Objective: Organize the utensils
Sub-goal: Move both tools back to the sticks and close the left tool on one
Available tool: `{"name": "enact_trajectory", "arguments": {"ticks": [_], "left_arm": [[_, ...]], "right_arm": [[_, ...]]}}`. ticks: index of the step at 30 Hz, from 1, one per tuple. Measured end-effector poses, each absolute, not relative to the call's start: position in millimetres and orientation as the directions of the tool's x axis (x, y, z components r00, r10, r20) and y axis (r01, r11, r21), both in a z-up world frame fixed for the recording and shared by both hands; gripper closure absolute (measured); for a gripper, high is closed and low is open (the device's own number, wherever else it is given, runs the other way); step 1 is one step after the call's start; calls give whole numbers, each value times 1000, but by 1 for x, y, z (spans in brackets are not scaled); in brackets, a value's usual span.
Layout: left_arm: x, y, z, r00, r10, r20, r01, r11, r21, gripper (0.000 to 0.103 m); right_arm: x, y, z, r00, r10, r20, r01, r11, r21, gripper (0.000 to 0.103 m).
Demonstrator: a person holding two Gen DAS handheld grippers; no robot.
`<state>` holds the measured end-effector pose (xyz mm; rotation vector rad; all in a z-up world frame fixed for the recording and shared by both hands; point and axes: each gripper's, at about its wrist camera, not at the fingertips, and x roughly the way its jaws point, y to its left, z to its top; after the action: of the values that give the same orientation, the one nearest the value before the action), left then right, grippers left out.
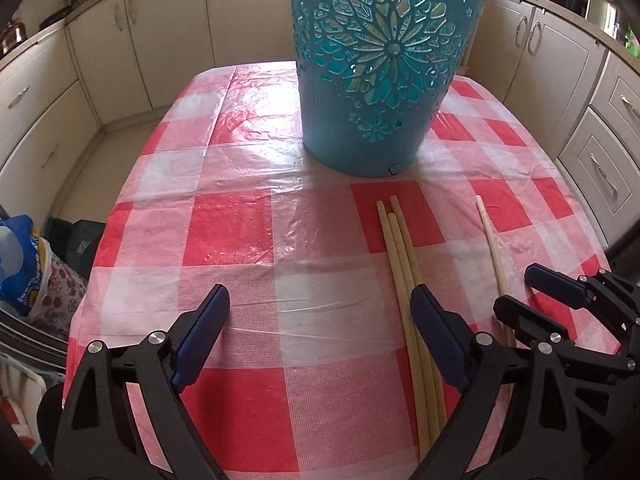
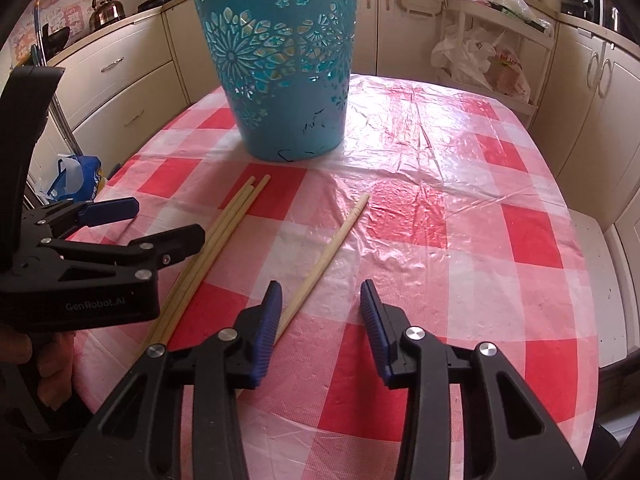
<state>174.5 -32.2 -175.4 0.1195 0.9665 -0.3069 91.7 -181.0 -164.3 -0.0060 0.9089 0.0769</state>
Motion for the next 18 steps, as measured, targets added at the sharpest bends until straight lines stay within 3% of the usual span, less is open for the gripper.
{"name": "enact_trajectory", "arguments": {"ticks": [8, 12, 18], "left_arm": [[175, -39, -173, 537, -171, -826, 321, 947, 12, 19], [174, -49, -173, 540, -137, -830, 347, 935, 72, 28], [178, -43, -172, 523, -163, -836, 347, 937, 35, 41]], "right_arm": [[94, -186, -163, 597, 83, -798, -76, 996, 47, 62], [96, -184, -164, 598, 78, -798, -81, 996, 37, 62], [102, -182, -164, 595, 95, -798, -99, 994, 44, 62]]}}
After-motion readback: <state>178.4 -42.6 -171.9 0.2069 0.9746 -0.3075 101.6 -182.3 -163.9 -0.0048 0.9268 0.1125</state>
